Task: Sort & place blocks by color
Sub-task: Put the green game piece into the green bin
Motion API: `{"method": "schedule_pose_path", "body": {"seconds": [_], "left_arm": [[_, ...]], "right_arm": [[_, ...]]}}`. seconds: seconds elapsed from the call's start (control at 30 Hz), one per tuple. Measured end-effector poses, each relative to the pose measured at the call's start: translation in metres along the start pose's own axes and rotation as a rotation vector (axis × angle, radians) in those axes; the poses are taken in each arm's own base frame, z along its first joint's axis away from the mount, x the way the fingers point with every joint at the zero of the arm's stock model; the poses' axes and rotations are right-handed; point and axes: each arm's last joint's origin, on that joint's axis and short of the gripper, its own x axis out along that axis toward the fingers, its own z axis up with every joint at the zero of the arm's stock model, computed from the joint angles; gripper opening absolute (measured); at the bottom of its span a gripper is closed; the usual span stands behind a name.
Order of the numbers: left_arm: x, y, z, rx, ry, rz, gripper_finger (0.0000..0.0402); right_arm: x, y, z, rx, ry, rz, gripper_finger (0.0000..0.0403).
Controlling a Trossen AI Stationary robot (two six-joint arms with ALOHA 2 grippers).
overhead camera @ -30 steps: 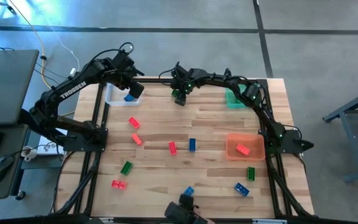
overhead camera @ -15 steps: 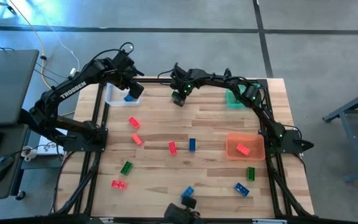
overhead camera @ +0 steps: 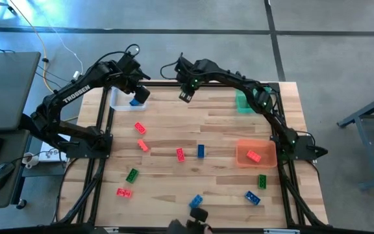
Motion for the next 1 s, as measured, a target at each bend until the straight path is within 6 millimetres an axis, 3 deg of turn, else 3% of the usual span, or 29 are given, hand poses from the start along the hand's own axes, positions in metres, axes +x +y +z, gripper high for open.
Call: {"method": "schedule_pose_path", "body": {"seconds": [0.13, 0.33, 0.53, 0.77, 1.0], "left_arm": [[0.000, 0.000, 0.000, 0.014, 0.000, -0.001, 0.0223], [0.000, 0.000, 0.000, 0.033, 0.001, -0.004, 0.0223], [0.000, 0.000, 0.000, 0.057, 0.001, -0.007, 0.0223], [0.000, 0.000, 0.000, 0.057, 0.000, -0.007, 0.0223], [0.000, -0.001, 0.000, 0.054, -0.002, -0.008, 0.0223]], "right_arm": [[-0.010, 0.019, -0.012, -0.021, 0.070, -0.020, 0.0099], [-0.007, 0.046, -0.036, -0.044, 0.206, -0.088, 0.0099], [-0.010, 0.060, -0.071, -0.019, 0.296, -0.190, 0.0099], [-0.041, 0.053, -0.114, 0.141, 0.237, -0.239, 0.0099], [-0.070, 0.026, -0.161, 0.356, 0.117, -0.332, 0.0099]]}}
